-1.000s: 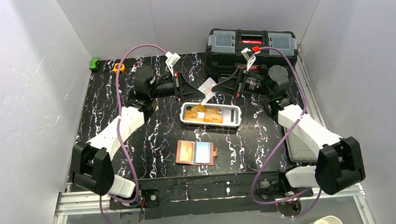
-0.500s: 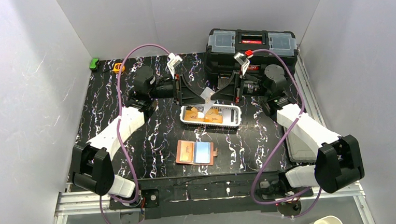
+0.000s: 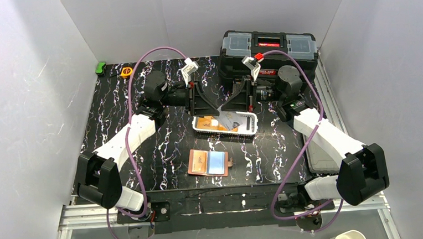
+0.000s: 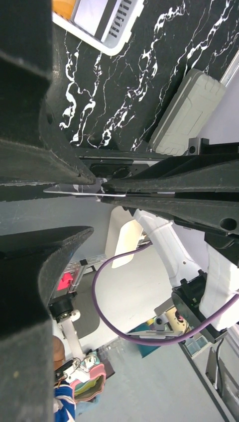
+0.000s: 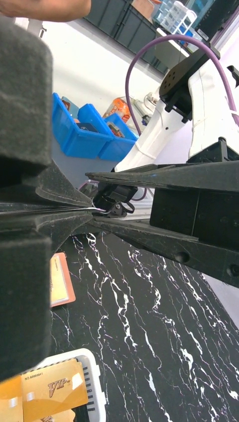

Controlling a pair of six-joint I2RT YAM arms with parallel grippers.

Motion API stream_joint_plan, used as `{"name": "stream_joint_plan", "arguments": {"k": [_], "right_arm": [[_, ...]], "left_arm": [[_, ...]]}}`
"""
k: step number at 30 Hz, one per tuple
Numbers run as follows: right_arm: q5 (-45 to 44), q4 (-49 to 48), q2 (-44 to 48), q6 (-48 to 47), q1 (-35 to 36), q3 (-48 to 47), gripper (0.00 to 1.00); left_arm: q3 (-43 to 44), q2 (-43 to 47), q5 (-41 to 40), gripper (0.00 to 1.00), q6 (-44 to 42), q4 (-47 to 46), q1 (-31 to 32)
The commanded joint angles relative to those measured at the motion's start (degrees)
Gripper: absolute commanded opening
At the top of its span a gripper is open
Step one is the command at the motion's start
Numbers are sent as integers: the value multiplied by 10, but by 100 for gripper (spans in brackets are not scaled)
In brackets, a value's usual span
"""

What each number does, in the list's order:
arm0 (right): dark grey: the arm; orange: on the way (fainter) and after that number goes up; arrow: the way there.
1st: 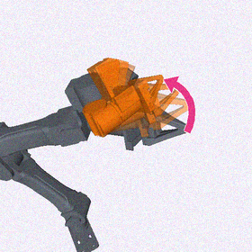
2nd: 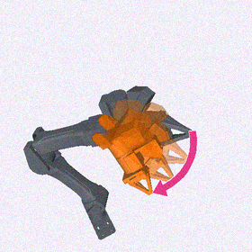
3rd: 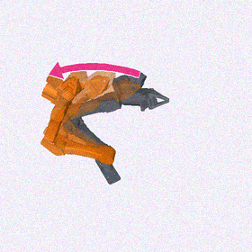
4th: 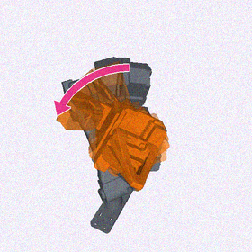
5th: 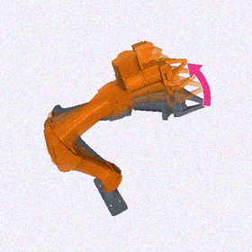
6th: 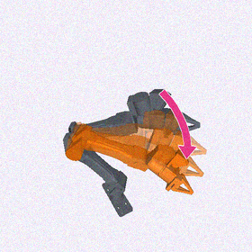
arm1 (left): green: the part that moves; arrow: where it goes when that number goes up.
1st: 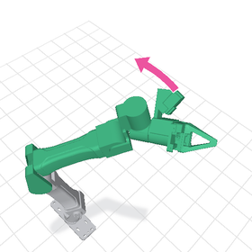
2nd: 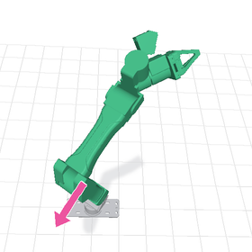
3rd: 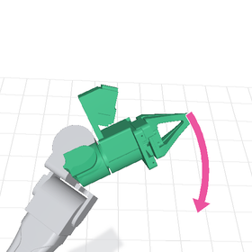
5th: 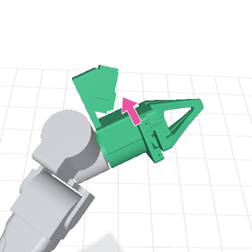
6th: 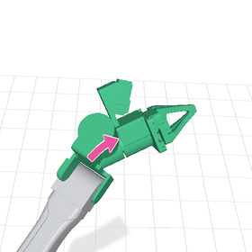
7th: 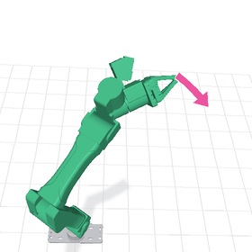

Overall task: Put the credit cards into the card holder
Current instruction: Place the credit card at the center of the board.

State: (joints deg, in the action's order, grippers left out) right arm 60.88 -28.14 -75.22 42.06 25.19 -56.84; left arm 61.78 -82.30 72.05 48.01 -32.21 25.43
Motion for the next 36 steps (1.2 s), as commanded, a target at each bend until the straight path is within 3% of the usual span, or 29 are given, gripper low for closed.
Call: {"name": "stream_joint_plan", "arguments": {"k": [1,13,20,24,30,36], "right_arm": [[7,1,0,-13,1,-23,13],[0,46,-4,-42,-1,-28,9],[0,47,-5,-40,-17,-28,7],[-1,42,-5,-35,-23,-28,6],[-1,27,-9,-22,-25,-22,6],[1,21,-11,-18,-27,-21,5]], "left_arm": [[10,5,27,33,-30,17,3],[9,8,52,21,-63,44,3],[11,13,93,31,-75,66,4],[14,12,96,30,-121,112,3],[26,2,65,19,-230,192,2],[64,-18,6,1,-309,282,-2]]}}
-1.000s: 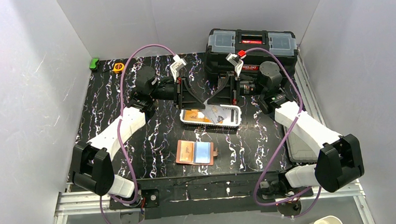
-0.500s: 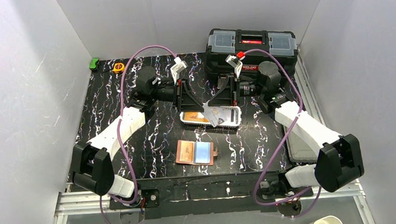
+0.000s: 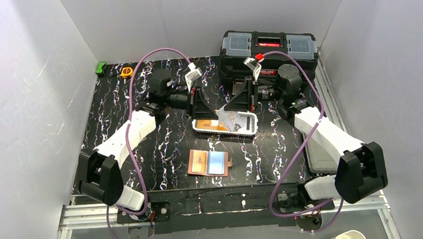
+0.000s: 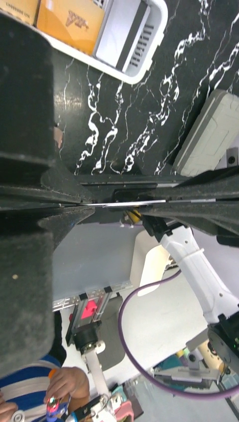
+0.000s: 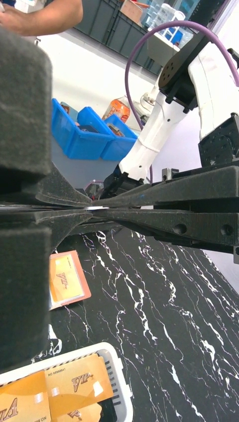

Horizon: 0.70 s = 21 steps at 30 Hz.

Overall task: Put the credit cards into the card holder
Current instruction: Place the credit card at the center of the board.

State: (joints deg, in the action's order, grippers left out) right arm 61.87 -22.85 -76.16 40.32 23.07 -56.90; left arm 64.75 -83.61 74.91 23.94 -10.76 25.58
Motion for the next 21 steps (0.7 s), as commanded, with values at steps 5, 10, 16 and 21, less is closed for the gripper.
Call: {"name": "stream_joint_plan", "arguments": {"k": [5,10,16,21], "right_arm": [[-10,-34,-1,-1,-8,-14,5],[-23,-28,-13,-14,-18,-6,5],[-41,-52,-58,-21,-36,3,5],[-48,-50,-94,-47,-51,4,8]], "left_arm": [[64,-30,-53,0,-80,90,-13],[100,-77,-61,0,-76,104,-21],[211,-223,11,0,-43,98,-27],[310,-312,-15,0,-131,171,-26]]}}
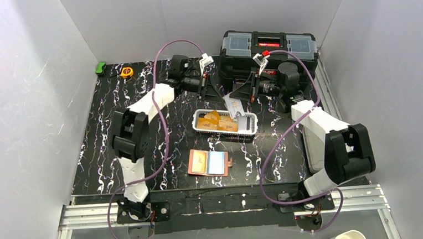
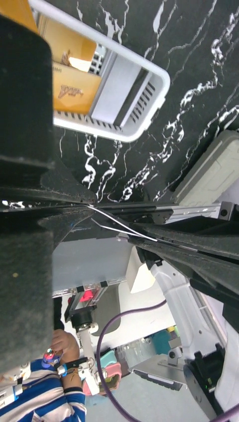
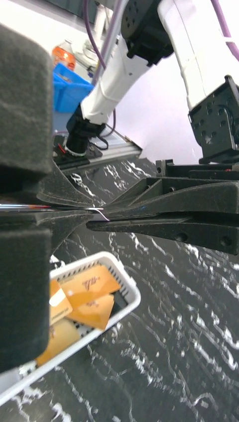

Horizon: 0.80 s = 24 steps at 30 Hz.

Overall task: Put the credit cards into the card holder
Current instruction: Place the credit card at the center of the board.

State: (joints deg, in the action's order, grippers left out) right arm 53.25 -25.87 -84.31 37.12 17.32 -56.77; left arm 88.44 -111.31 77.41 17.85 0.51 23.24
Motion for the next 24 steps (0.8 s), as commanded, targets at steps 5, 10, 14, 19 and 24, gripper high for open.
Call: {"name": "stream_joint_plan", "arguments": {"k": [5,10,14,19,24], "right_arm": [[26,-22,-41,-34,-3,12,13],[17,-29,-57,-40,-6,23,36],[1,-9,-57,-62,-10,23,46],[-13,-5,-50,-65,-15,28,48],[-28,29,-29,-96,-16,29,48]], "left_arm": [[130,-74,-90,0,-189,151,-3],[111,-65,-151,0,-252,154,-2],[105,-56,-163,0,-291,172,-1],[110,-55,-162,0,-328,206,0],[113,-49,-159,0,-333,210,1]]}}
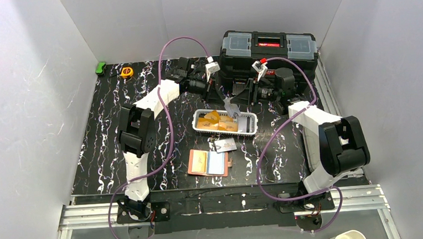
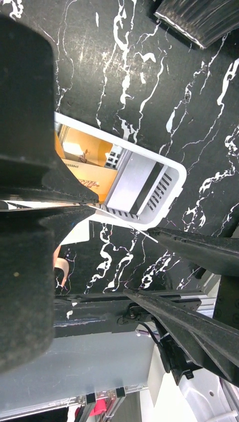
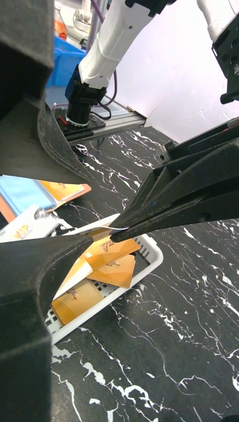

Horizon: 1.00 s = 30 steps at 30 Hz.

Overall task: Put the credit cards into the card holder
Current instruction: Place the credit card at the center of the board, then turn over the card slot in the card holder.

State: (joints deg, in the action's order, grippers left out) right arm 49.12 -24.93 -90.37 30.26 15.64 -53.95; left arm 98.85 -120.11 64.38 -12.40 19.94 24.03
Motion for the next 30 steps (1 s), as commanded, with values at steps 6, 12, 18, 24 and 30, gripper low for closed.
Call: {"name": "stream_joint_plan", "arguments": {"k": [6,12,18,24,30], "right_arm": [[33,16,41,-23,1,15,42],[39,-4,42,-12,2,36,40],[50,-26,38,3,3,41,38],[69,-85,20,50,12,45,17],[76,-123,24,102,15,53,1]], "left_arm": [[50,42,4,0,-17,40,-7],[40,60,35,0,10,45,-7],[38,72,60,0,33,42,-7],[31,84,74,0,66,20,-7],[18,112,70,9,85,14,-8]]}}
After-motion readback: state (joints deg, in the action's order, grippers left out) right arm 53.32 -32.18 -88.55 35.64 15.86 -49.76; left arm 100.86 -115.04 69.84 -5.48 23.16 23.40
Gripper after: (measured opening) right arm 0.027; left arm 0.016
